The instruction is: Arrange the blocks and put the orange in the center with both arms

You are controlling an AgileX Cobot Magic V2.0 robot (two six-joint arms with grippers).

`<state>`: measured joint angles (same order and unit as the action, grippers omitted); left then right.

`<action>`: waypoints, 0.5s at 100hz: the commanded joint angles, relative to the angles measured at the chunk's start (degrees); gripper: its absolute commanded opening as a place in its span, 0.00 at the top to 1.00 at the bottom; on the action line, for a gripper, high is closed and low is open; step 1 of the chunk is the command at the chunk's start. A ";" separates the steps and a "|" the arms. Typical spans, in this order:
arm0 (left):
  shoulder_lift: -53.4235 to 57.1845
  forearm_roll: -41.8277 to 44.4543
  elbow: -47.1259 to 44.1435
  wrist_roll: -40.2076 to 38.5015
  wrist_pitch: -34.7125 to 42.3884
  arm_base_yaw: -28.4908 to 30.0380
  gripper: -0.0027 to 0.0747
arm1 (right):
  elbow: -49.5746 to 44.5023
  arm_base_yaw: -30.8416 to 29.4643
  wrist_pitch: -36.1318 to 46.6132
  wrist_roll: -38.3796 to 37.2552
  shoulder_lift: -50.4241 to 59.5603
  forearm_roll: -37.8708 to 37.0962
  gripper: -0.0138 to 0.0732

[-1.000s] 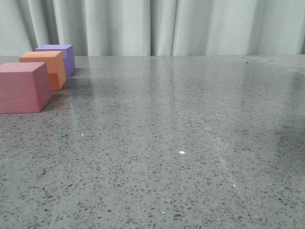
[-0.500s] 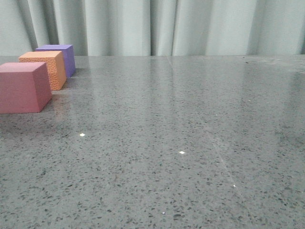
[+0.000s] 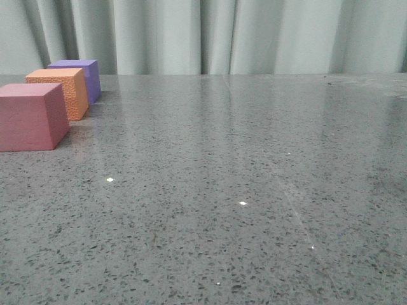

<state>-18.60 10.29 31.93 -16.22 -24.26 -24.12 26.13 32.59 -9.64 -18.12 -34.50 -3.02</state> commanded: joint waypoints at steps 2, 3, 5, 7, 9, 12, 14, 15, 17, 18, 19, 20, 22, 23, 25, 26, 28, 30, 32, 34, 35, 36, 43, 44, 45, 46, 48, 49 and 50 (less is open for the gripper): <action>2.98 0.39 -0.17 0.30 5.05 -0.43 0.99 | 1.48 -0.02 6.99 0.48 0.30 -1.15 0.98; 3.19 0.39 -0.30 0.30 4.95 -0.43 0.99 | 1.48 -0.02 7.07 0.48 0.30 -1.15 0.98; 3.75 0.39 -0.46 0.30 4.95 -0.43 0.99 | 1.48 -0.02 7.12 0.48 0.30 -1.15 0.98; 4.26 0.39 -0.54 0.30 4.95 -0.43 0.99 | 1.48 -0.02 7.19 0.48 0.30 -1.15 0.98; 4.69 0.39 -0.52 0.20 4.95 -0.43 0.99 | 1.48 -0.02 7.24 0.48 0.30 -1.15 0.98; 5.16 0.39 -0.65 0.20 4.95 -0.43 0.99 | 1.48 -0.02 7.24 0.48 0.30 -1.15 0.98; 5.29 0.39 -0.65 0.20 4.95 -0.43 0.99 | 1.48 -0.02 7.24 0.48 0.30 -1.15 0.98; 5.43 0.39 -0.65 0.20 4.95 -0.43 0.99 | 1.48 -0.02 7.24 0.48 0.30 -1.15 0.98; 5.42 0.39 -0.65 0.20 4.95 -0.43 0.99 | 1.48 -0.02 7.25 0.48 0.25 -1.15 0.98; 5.46 0.39 -0.65 0.20 4.95 -0.43 0.99 | 1.48 -0.02 7.25 0.48 0.25 -1.15 0.98; 5.46 0.39 -0.65 0.20 4.95 -0.43 0.99 | 1.48 -0.02 7.25 0.48 0.25 -1.15 0.98; 5.46 0.39 -0.65 0.20 4.95 -0.43 0.99 | 1.48 -0.02 7.25 0.48 0.25 -1.15 0.98; 5.46 0.39 -0.65 0.20 4.95 -0.43 0.99 | 1.48 -0.02 7.25 0.48 0.25 -1.15 0.98; 5.46 0.39 -0.65 0.20 4.95 -0.43 0.99 | 1.48 -0.02 7.25 0.48 0.25 -1.15 0.98; 5.46 0.39 -0.65 0.20 4.95 -0.43 0.99 | 1.48 -0.02 7.25 0.48 0.25 -1.15 0.98; 5.46 0.39 -0.65 0.20 4.95 -0.43 0.99 | 1.48 -0.02 7.25 0.48 0.25 -1.15 0.98; 5.46 0.39 -0.65 0.20 4.95 -0.43 0.99 | 1.48 -0.02 7.25 0.48 0.25 -1.15 0.98; 5.46 0.39 -0.65 0.20 4.95 -0.43 0.99 | 1.48 -0.02 7.25 0.48 0.25 -1.15 0.98; 5.46 0.39 -0.65 0.20 4.95 -0.43 0.99 | 1.48 -0.02 7.25 0.48 0.25 -1.15 0.98; 5.46 0.39 -0.65 0.20 4.95 -0.43 0.99 | 1.48 -0.02 7.25 0.48 0.25 -1.15 0.98; 5.46 0.39 -0.65 0.20 4.95 -0.43 0.99 | 1.48 -0.02 7.25 0.48 0.25 -1.15 0.98; 5.46 0.39 -0.65 0.20 4.95 -0.43 0.99 | 1.48 -0.02 7.25 0.48 0.25 -1.15 0.98; 5.46 0.39 -0.65 0.20 4.95 -0.43 0.99 | 1.48 -0.02 7.25 0.48 0.25 -1.15 0.98; 5.46 0.39 -0.65 0.20 4.95 -0.43 0.99 | 1.48 -0.02 7.25 0.48 0.25 -1.15 0.98; 5.46 0.39 -0.65 0.20 4.95 -0.43 0.99 | 1.48 -0.02 7.25 0.48 0.25 -1.15 0.98; 5.46 0.39 -0.65 0.20 4.95 -0.43 0.99 | 1.48 -0.02 7.25 0.48 0.25 -1.15 0.98; 5.46 0.39 -0.65 0.20 4.95 -0.43 0.99 | 1.48 -0.02 7.25 0.48 0.25 -1.15 0.98; 5.46 0.39 -0.65 0.20 4.95 -0.43 0.99 | 1.48 -0.02 7.25 0.48 0.25 -1.15 0.98; 5.46 0.39 -0.65 0.20 4.95 -0.43 0.99 | 1.48 -0.02 7.25 0.48 0.25 -1.15 0.98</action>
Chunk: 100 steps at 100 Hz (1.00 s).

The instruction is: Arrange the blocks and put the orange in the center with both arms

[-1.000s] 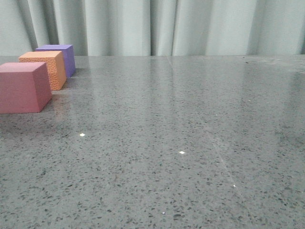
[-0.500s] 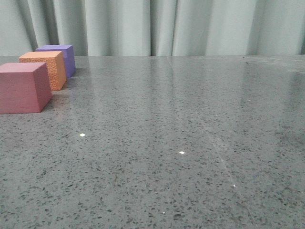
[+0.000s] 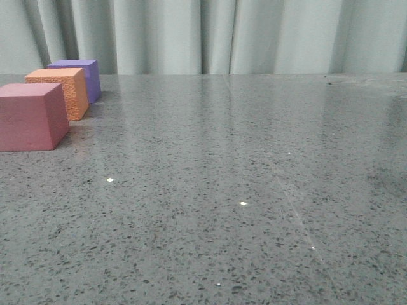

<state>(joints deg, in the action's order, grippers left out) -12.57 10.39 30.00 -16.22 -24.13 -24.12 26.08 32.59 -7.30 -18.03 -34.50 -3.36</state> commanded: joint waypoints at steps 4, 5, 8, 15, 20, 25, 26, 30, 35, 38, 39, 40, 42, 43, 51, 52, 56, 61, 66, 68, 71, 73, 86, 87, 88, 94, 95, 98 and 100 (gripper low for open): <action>-0.57 0.29 1.28 0.20 4.82 -0.43 0.99 | 1.52 -0.02 4.90 0.38 0.25 -0.81 0.98; -0.57 0.29 1.28 0.20 4.82 -0.43 0.99 | 1.52 -0.02 4.90 0.38 0.25 -0.81 0.98; -0.57 0.29 1.28 0.20 4.82 -0.43 0.99 | 1.52 -0.02 4.90 0.38 0.25 -0.81 0.98; -0.57 0.29 1.28 0.20 4.82 -0.43 0.99 | 1.52 -0.02 4.90 0.38 0.25 -0.81 0.98; -0.57 0.29 1.28 0.20 4.82 -0.43 0.99 | 1.52 -0.02 4.90 0.38 0.25 -0.81 0.98; -0.57 0.29 1.28 0.20 4.82 -0.43 0.99 | 1.52 -0.02 4.90 0.38 0.25 -0.81 0.98; -0.57 0.29 1.28 0.20 4.82 -0.43 0.99 | 1.52 -0.02 4.90 0.38 0.25 -0.81 0.98; -0.57 0.29 1.06 0.20 4.82 -0.43 0.99 | 1.52 -0.02 4.90 0.38 0.25 -0.81 0.98; -0.57 0.47 0.72 0.20 4.69 0.00 0.99 | 1.52 -0.02 4.90 0.38 0.25 -0.81 0.98; -0.57 0.47 0.48 0.20 4.54 0.55 0.99 | 1.52 -0.02 4.90 0.38 0.25 -0.81 0.98; -0.47 0.47 0.48 0.20 4.36 0.90 0.99 | 1.52 -0.02 4.90 0.38 0.25 -0.81 0.98; -0.47 0.47 0.37 0.20 4.36 1.09 0.99 | 1.52 -0.02 4.90 0.38 0.25 -0.81 0.98; -0.33 0.47 0.26 0.20 4.21 1.72 0.99 | 1.52 -0.02 4.90 0.38 0.25 -0.81 0.98; -0.33 0.47 0.25 0.33 4.20 1.94 0.99 | 1.52 -0.02 4.90 0.38 0.25 -0.81 0.98; 0.02 -2.12 -0.91 4.87 4.52 4.66 0.99 | 1.52 -0.02 4.90 0.38 0.25 -0.81 0.98; 0.17 -2.70 -1.04 6.01 4.64 4.90 0.99 | 1.52 -0.02 4.90 0.38 0.25 -0.81 0.98; 0.39 -3.95 -2.00 8.77 5.52 6.42 0.99 | 1.52 -0.02 4.90 0.38 0.25 -0.81 0.98; 1.08 -5.37 -3.45 12.17 7.18 8.25 0.99 | 1.52 -0.02 4.90 0.38 0.25 -0.81 0.98; 1.76 -7.32 -5.05 12.89 9.09 10.08 0.99 | 1.52 -0.02 4.90 0.38 0.25 -0.81 0.98; 2.10 -7.87 -5.77 13.34 9.53 10.86 0.99 | 1.52 -0.02 4.90 0.38 0.25 -0.81 0.98; 2.58 -8.62 -6.73 13.77 10.58 11.90 0.99 | 1.52 -0.02 4.90 0.38 0.25 -0.81 0.98; 2.96 -8.76 -7.47 13.98 10.94 12.65 0.99 | 1.52 -0.02 4.90 0.38 0.25 -0.81 0.98; 5.79 -9.03 -11.63 14.92 12.36 16.89 0.99 | 1.52 -0.02 4.90 0.38 0.25 -0.81 0.98; 6.15 -9.23 -11.82 15.06 12.36 17.09 0.99 | 1.52 -0.02 4.90 0.38 0.25 -0.81 0.98; 6.33 -9.19 -12.19 15.24 12.36 17.48 0.99 | 1.52 -0.02 4.90 0.38 0.25 -0.81 0.98; 7.96 -9.83 -13.77 15.40 12.36 18.88 0.99 | 1.52 -0.02 4.90 0.38 0.25 -0.81 0.98; 8.15 -9.98 -14.17 15.59 12.36 19.20 0.99 | 1.52 -0.02 4.90 0.38 0.25 -0.81 0.98; 8.89 -10.94 -14.96 16.55 12.36 19.85 0.99 | 1.52 -0.02 4.90 0.38 0.25 -0.81 0.98; 9.46 -11.86 -15.53 17.39 12.36 20.37 0.99 | 1.52 -0.02 4.90 0.38 0.25 -0.81 0.98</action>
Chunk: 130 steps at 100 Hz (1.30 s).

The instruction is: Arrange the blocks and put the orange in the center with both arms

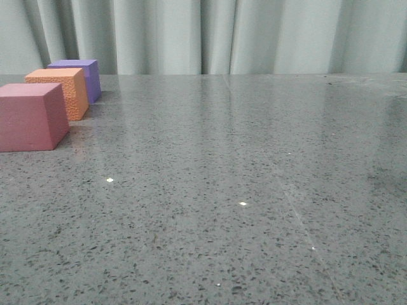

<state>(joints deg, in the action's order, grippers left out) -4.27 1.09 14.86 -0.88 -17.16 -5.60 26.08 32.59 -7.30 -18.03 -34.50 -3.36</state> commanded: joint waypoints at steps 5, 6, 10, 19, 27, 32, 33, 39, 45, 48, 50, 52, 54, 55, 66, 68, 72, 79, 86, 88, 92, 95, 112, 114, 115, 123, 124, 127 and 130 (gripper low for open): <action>2.38 -4.71 -1.86 4.00 5.39 3.16 0.99 | 1.52 -0.02 4.90 0.38 0.25 -0.81 0.98; 2.70 -5.23 -2.08 4.44 5.39 3.36 0.99 | 1.52 -0.02 4.90 0.38 0.25 -0.81 0.98; 3.73 -6.02 -3.49 4.58 5.51 4.47 0.99 | 1.52 -0.02 4.90 0.38 0.25 -0.81 0.98; 5.74 -8.26 -6.96 4.58 6.46 6.45 0.99 | 1.52 -0.02 4.90 0.38 0.25 -0.81 0.98; 6.42 -8.37 -10.39 4.58 11.01 7.43 0.99 | 1.52 -0.02 4.96 0.38 0.24 -0.81 0.98; 6.42 -8.37 -12.49 4.58 14.01 7.70 0.99 | 1.52 -0.02 4.94 0.38 0.24 -0.81 0.98; 6.42 -8.37 -13.11 4.58 14.47 7.68 0.99 | 1.52 -0.02 5.00 0.38 0.24 -0.81 0.98; 6.42 -8.37 -15.54 4.58 18.47 7.68 0.99 | 1.47 -0.02 4.94 0.38 0.24 -0.81 0.98; 6.42 -8.37 -16.04 4.19 16.72 7.68 0.99 | 1.30 -0.02 4.91 0.38 0.24 -0.81 0.98; 6.42 -8.37 -16.01 4.20 16.36 7.68 0.99 | 1.30 -0.02 4.78 0.38 0.24 -0.81 0.98; 6.42 -8.37 -16.01 4.20 16.49 7.68 0.99 | 1.30 -0.02 4.78 0.38 0.24 -0.81 0.98; 6.42 -8.37 -16.01 4.20 16.18 7.68 0.99 | 1.30 -0.02 4.78 0.38 0.14 -0.81 0.98; 6.42 -8.37 -16.01 4.20 16.06 7.68 0.99 | 1.30 -0.02 4.78 0.38 0.13 -0.81 0.98; 6.42 -8.37 -16.01 4.20 16.06 7.68 0.99 | 1.30 -0.02 4.78 0.38 0.13 -0.81 0.98; 6.42 -8.37 -16.01 4.20 16.07 7.57 0.99 | 1.30 -0.02 4.72 0.38 0.14 -0.81 0.98; 6.42 -8.37 -16.01 4.20 16.07 7.57 0.99 | 1.30 -0.02 4.72 0.38 0.14 -0.81 0.98; 6.42 -8.37 -16.01 4.20 16.07 7.57 0.99 | 1.30 -0.02 4.72 0.38 0.14 -0.81 0.98; 6.42 -8.37 -16.01 4.20 15.96 7.57 0.99 | 1.30 -0.02 4.72 0.38 0.14 -0.81 0.98; 6.42 -8.37 -16.01 4.20 15.96 7.57 0.99 | 1.30 -0.02 4.72 0.38 0.14 -0.81 0.98; 6.42 -8.37 -16.01 4.20 15.96 7.57 0.99 | 1.30 -0.02 4.72 0.38 0.14 -0.81 0.98; 6.42 -8.37 -16.01 4.20 15.96 7.57 0.99 | 1.30 -0.02 4.72 0.38 0.14 -0.81 0.98; 6.42 -8.37 -16.01 4.20 15.96 7.57 0.99 | 1.30 -0.02 4.72 0.38 0.14 -0.81 0.98; 6.42 -8.37 -16.01 4.20 15.96 7.57 0.99 | 1.30 -0.02 4.72 0.38 0.14 -0.81 0.98; 6.42 -8.37 -16.01 4.20 15.96 7.57 0.99 | 1.30 -0.02 4.72 0.38 0.14 -0.81 0.98; 6.42 -8.37 -16.01 4.20 15.96 7.57 0.99 | 1.30 -0.02 4.72 0.38 0.14 -0.81 0.98; 6.42 -8.37 -16.01 4.20 15.96 7.57 0.99 | 1.30 -0.02 4.72 0.38 0.14 -0.81 0.98; 6.42 -8.37 -16.01 4.20 15.96 7.57 0.99 | 1.30 -0.02 4.72 0.38 0.14 -0.81 0.98; 6.42 -8.37 -16.01 4.20 15.96 7.57 0.99 | 1.30 -0.02 4.72 0.38 0.14 -0.81 0.98; 6.42 -8.37 -16.01 4.20 15.96 7.57 0.99 | 1.30 -0.02 4.72 0.38 0.14 -0.81 0.98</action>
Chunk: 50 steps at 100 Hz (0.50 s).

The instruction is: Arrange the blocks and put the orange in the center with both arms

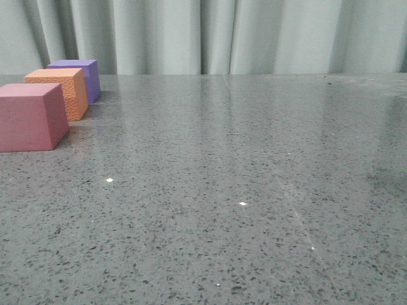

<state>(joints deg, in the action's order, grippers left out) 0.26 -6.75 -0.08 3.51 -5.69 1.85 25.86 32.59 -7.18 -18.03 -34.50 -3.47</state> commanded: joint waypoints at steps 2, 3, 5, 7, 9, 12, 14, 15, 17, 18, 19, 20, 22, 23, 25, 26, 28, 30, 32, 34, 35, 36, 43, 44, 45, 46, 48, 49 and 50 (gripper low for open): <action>1.88 -0.53 -1.06 -0.19 4.49 0.13 0.99 | 1.52 -0.02 4.60 0.38 0.14 -0.70 0.98; 1.88 -0.53 -1.06 -0.19 4.49 0.13 0.99 | 1.52 -0.02 4.60 0.38 0.14 -0.70 0.98; 1.88 -0.53 -1.06 -0.19 4.49 0.13 0.99 | 1.52 -0.02 4.60 0.38 0.14 -0.70 0.98; 1.88 -0.53 -1.06 -0.19 4.49 0.13 0.99 | 1.52 -0.02 4.60 0.38 0.14 -0.70 0.98; 1.88 -0.53 -1.06 -0.19 4.49 0.13 0.99 | 1.37 -0.02 4.67 0.38 0.26 -0.70 0.98; 1.88 -0.53 -1.06 -0.19 4.49 0.13 0.99 | 1.36 -0.02 4.59 0.38 0.31 -0.70 0.98; 1.88 -0.53 -1.06 -0.19 4.49 0.13 0.99 | 1.36 -0.02 4.46 0.38 0.31 -0.70 0.98; 1.88 -0.53 -1.06 -0.19 4.49 0.13 0.99 | 1.36 -0.02 4.39 0.38 0.31 -0.70 0.98; 1.88 -0.53 -1.06 -0.19 4.49 0.13 0.99 | 1.36 -0.02 4.40 0.38 0.24 -0.70 0.98; 1.88 -0.53 -1.06 -0.19 4.49 0.13 0.99 | 1.36 -0.02 4.40 0.38 0.24 -0.70 0.98; 1.88 -0.53 -1.06 -0.19 4.49 0.13 0.99 | 1.36 -0.02 4.40 0.38 0.24 -0.70 0.98; 1.88 -0.53 -1.06 -0.19 4.49 0.13 0.99 | 1.36 -0.02 4.40 0.38 0.24 -0.70 0.98; 1.88 -0.53 -1.06 -0.19 4.49 0.13 0.99 | 1.36 -0.02 4.40 0.38 0.24 -0.70 0.98; 1.88 -0.53 -1.06 -0.19 4.49 0.13 0.99 | 1.36 -0.02 4.40 0.38 0.24 -0.70 0.98; 1.88 -0.53 -1.06 -0.19 4.49 0.13 0.99 | 1.36 -0.02 4.40 0.38 0.24 -0.70 0.98; 1.88 -0.53 -1.06 -0.19 4.49 0.13 0.99 | 1.36 -0.02 4.40 0.38 0.24 -0.70 0.98; 1.88 -0.53 -1.06 -0.19 4.49 0.13 0.99 | 1.36 -0.02 4.40 0.38 0.24 -0.70 0.98; 1.88 -0.53 -1.06 -0.19 4.49 0.13 0.99 | 1.36 -0.02 4.40 0.38 0.24 -0.70 0.98; 1.88 -0.53 -1.06 -0.19 4.49 0.13 0.99 | 1.36 -0.08 4.40 0.38 0.25 -0.70 0.98; 1.88 -0.53 -1.06 -0.19 4.49 0.13 0.99 | 1.36 -0.08 4.40 0.38 0.25 -0.70 0.98; 1.88 -0.53 -1.06 -0.19 4.49 0.13 0.99 | 1.36 -0.08 4.40 0.38 0.25 -0.70 0.98; 1.88 -0.53 -1.06 -0.19 4.49 0.13 0.99 | 1.36 -0.08 4.33 0.38 0.25 -0.70 0.98; 1.88 -0.53 -1.06 -0.19 4.49 0.13 0.99 | 1.36 -0.08 4.33 0.38 0.25 -0.70 0.98; 1.88 -0.53 -1.06 -0.19 4.49 0.13 0.99 | 1.29 -0.08 4.33 0.38 0.25 -0.70 0.98; 1.88 -0.53 -1.06 -0.19 4.49 0.13 0.99 | 1.28 -0.08 4.41 0.38 0.25 -0.70 0.98; 1.88 -0.53 -1.06 -0.19 4.49 0.13 0.99 | 1.15 -0.08 4.41 0.38 0.25 -0.70 0.98; 1.88 -0.53 -1.06 -0.19 4.49 0.13 0.99 | 1.00 -0.08 4.41 0.38 0.25 -0.70 0.98; 1.88 -0.53 -1.06 -0.19 4.49 0.13 0.99 | 0.95 -0.08 4.41 0.38 0.25 -0.70 0.98; 1.88 -0.53 -1.06 -0.19 4.49 0.13 0.99 | 0.90 -0.08 4.41 0.38 0.25 -0.70 0.98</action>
<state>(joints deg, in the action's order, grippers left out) 0.26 -6.75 -0.08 3.51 -5.69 1.85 25.73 32.59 -7.18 -18.03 -34.50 -3.47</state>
